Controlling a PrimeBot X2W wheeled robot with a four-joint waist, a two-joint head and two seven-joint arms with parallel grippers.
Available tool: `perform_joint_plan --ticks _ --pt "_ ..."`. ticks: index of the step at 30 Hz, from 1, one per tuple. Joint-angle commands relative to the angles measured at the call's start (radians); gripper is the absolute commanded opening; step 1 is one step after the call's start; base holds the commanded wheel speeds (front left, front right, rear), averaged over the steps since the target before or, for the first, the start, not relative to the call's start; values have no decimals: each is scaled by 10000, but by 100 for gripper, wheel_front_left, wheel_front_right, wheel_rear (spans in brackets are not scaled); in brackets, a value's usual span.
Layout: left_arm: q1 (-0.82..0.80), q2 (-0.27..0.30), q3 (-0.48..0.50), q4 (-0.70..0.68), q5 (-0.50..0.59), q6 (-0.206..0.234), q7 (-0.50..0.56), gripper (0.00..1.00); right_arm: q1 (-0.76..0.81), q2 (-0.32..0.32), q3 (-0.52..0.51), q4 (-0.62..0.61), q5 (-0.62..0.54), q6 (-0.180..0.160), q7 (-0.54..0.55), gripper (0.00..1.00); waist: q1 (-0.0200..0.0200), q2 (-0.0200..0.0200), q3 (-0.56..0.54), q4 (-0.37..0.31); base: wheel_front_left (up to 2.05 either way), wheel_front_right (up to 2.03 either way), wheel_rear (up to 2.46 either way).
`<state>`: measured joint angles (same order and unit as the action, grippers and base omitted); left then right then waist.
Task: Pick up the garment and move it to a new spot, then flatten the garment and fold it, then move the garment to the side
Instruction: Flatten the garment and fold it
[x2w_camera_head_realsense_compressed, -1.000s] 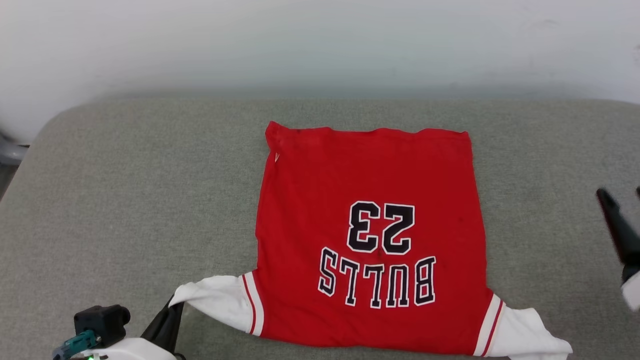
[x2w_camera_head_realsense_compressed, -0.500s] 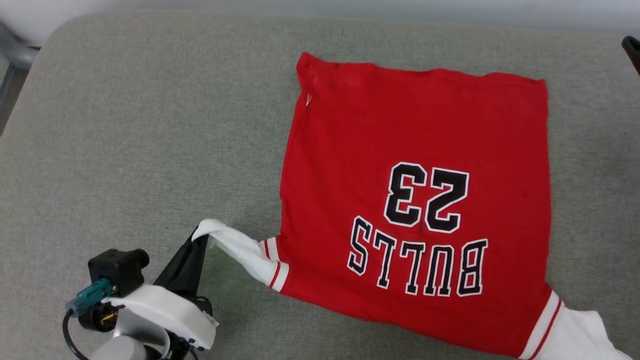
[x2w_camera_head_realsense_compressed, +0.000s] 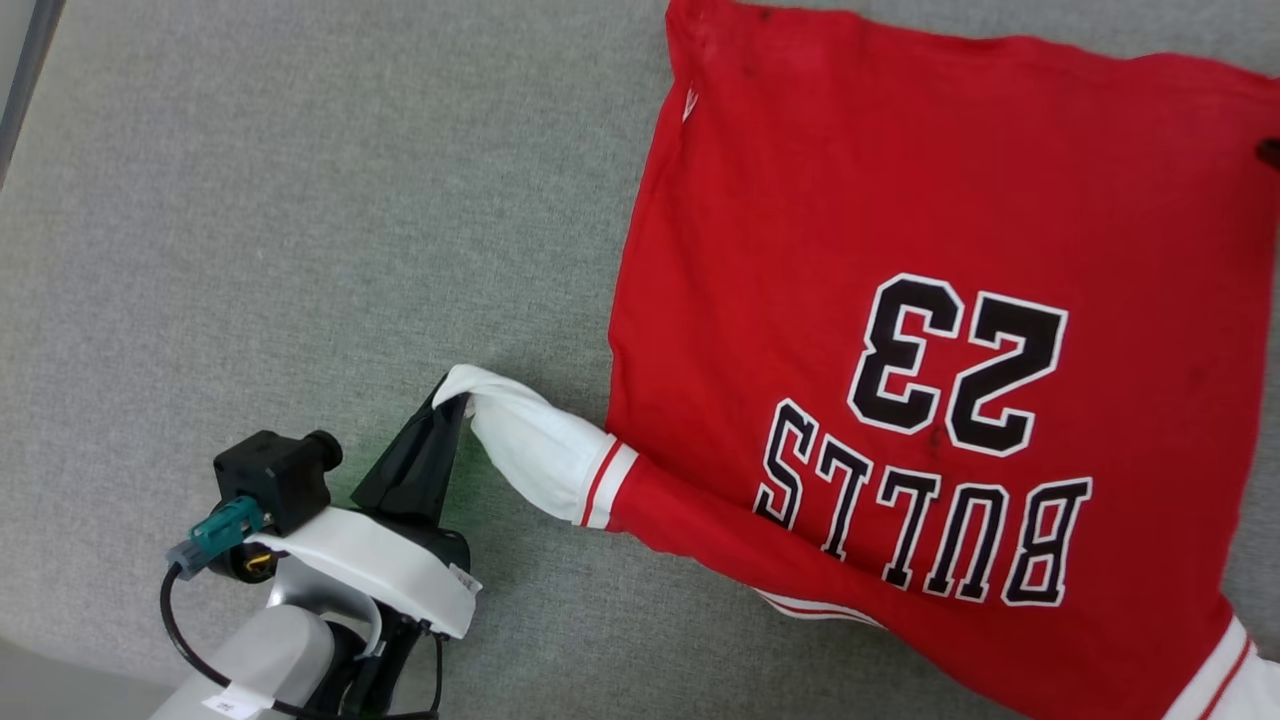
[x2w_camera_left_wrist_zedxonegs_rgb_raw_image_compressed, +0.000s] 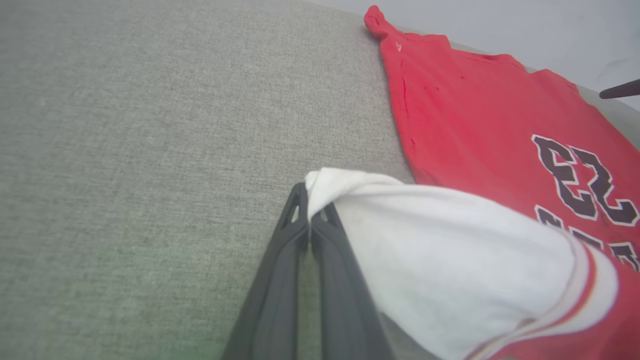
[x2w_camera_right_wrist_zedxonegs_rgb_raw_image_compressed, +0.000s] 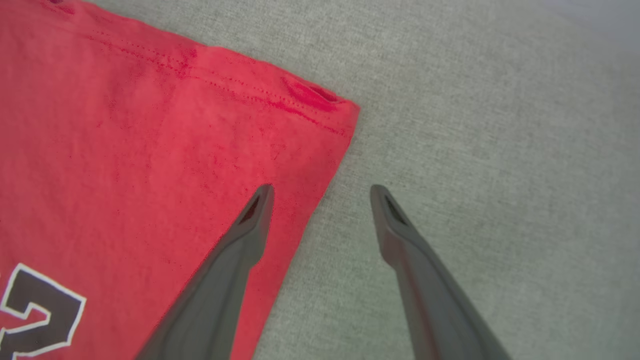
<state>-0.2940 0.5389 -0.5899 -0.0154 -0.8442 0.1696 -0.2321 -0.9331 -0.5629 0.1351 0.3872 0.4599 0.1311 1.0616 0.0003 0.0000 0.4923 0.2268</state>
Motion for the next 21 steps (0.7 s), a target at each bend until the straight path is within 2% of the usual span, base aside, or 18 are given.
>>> perform_joint_plan --ticks 1,8,12,13,14,17,21 --pt "-189 -73 -8 48 67 -64 -56 0 -217 8 -22 162 -107 -8 -163 100 -3 0 333 182 0 0 0" --pt "-464 -235 -106 275 230 -183 -109 0 170 378 552 1263 -184 -5 -278 100 -3 0 640 251 0 0 0" --pt "-518 -259 -110 355 247 -197 -114 0 679 237 962 1556 -44 -3 -398 100 -3 0 587 251 0 0 0" --pt "-521 -253 -101 364 255 -185 -120 0 652 89 1076 1498 -102 -3 -602 57 -3 0 576 237 0 0 0" --pt "-520 -256 -103 384 265 -176 -127 0 637 37 1050 1551 29 -3 -789 0 -3 0 544 223 0 0 0" --pt "-409 -242 -103 457 236 -152 -142 0 435 -114 894 1638 145 -9 -1415 0 -3 0 344 137 0 0 0" --pt "-167 -206 -104 534 179 -95 -143 0 311 -453 1411 1274 278 -9 -2274 0 -3 0 -144 -24 0 0 0"
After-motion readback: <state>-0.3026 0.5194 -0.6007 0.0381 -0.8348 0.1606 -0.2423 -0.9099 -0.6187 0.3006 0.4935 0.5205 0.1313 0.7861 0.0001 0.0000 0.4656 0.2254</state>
